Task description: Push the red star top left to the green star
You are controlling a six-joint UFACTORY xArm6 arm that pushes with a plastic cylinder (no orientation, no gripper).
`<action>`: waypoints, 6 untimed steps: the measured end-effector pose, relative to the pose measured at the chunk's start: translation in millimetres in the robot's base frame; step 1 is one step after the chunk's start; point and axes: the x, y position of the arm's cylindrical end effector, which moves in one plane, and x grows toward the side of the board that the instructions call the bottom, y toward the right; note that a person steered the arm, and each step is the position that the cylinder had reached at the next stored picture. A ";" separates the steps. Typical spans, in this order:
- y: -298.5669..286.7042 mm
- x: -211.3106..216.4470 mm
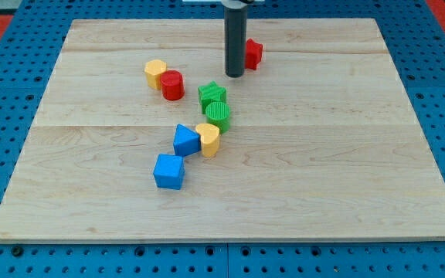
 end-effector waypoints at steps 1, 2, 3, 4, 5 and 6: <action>63.8 -24.6; 76.9 -65.9; -52.9 -58.5; -113.2 -28.1; -78.6 -34.9; -74.1 -72.1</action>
